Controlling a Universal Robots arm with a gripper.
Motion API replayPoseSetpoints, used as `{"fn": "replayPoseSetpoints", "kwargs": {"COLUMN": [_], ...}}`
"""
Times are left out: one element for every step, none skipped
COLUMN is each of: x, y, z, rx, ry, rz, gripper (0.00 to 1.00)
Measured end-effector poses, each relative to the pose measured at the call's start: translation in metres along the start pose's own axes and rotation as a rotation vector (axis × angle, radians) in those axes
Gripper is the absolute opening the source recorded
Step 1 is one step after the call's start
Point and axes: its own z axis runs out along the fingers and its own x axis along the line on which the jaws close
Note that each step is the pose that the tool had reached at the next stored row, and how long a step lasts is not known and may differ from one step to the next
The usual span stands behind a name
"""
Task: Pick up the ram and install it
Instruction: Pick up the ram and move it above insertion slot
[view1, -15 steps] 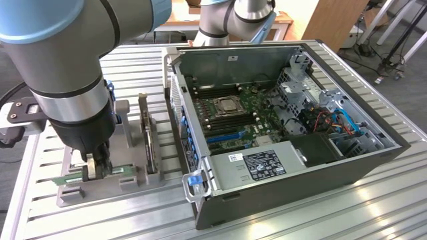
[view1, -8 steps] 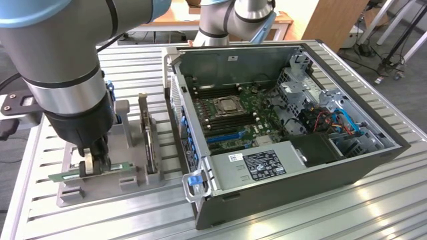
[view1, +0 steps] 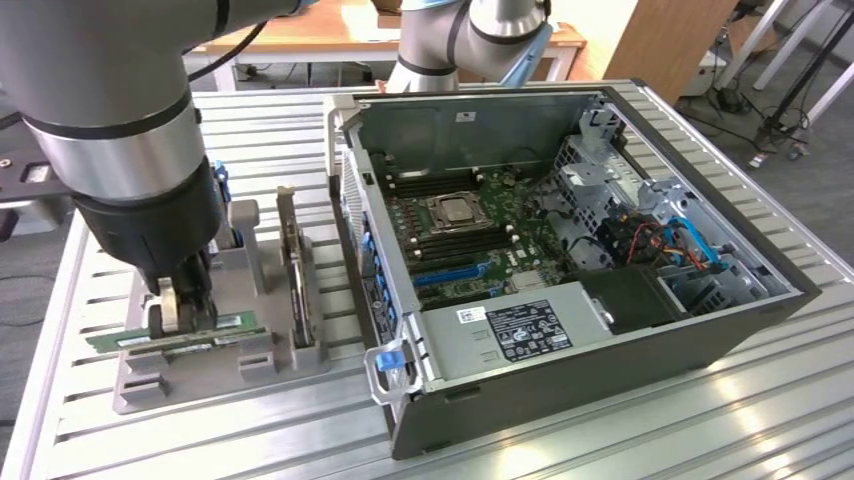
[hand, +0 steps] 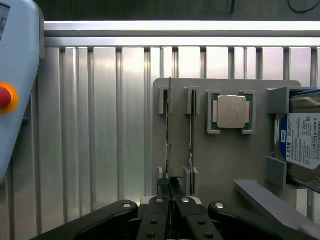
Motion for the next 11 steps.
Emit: {"fn": "replayPoseSetpoints", "kwargs": {"x": [0.000,0.000,0.000,0.000,0.000,0.000,0.000,0.000,0.000,0.000,0.000], "y": [0.0000,0.0000,0.0000,0.0000,0.0000,0.0000,0.0001,0.0001,0.0001,0.0001,0.0002], "z": [-0.0026,-0.0055,-0.0086,-0.0116,-0.0146,-0.0177,-0.0210,-0.0243,-0.0278,-0.0315,-0.0349], "rx": [0.0001,0.0001,0.0000,0.0000,0.0000,0.0001,0.0000,0.0000,0.0000,0.0001,0.0001], "ry": [-0.0001,0.0000,0.0000,-0.0001,0.0000,-0.0001,0.0000,-0.0001,0.0000,-0.0001,-0.0001], "rz": [0.000,0.000,0.000,0.000,0.000,0.000,0.000,0.000,0.000,0.000,0.000], "gripper": [0.11,0.11,0.11,0.11,0.11,0.11,0.11,0.11,0.11,0.11,0.11]}}
